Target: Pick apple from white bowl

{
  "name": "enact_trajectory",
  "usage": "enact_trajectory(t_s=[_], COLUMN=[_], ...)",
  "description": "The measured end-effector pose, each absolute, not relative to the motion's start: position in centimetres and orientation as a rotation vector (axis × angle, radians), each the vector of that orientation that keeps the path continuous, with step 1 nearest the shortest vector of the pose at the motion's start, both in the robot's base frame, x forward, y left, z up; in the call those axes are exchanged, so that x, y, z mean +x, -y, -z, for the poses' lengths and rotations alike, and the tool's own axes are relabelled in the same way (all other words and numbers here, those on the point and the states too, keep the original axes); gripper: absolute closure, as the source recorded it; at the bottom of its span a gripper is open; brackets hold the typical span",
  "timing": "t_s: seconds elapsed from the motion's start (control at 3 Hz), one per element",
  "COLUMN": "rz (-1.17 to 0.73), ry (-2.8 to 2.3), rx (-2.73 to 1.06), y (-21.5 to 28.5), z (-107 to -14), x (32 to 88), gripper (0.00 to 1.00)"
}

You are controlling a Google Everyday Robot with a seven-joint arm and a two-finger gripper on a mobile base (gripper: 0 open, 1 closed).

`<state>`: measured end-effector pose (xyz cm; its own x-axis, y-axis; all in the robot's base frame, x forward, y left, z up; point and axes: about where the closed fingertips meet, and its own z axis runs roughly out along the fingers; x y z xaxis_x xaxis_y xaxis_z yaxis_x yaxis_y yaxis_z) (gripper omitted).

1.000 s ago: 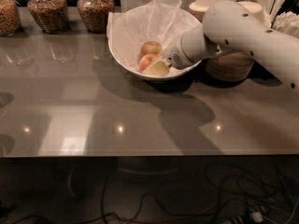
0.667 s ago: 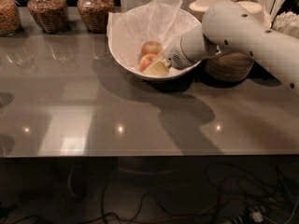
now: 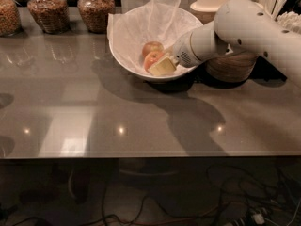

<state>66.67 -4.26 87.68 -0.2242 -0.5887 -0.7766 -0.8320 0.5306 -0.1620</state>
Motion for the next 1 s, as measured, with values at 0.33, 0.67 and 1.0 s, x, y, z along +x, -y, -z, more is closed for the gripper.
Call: enact_trajectory(t_s=[0.33,0.67,1.0], rz=[-0.351,-0.339,-0.35], ry=[-1.881,-1.799,-1.713], rx=[-1.151,-1.168,-1.222], y=[5.0,7.2,9.4], z=[-89.5,-93.1,-96.5], x=[66.5,64.5,61.4], gripper=[1.0,1.0,1.0])
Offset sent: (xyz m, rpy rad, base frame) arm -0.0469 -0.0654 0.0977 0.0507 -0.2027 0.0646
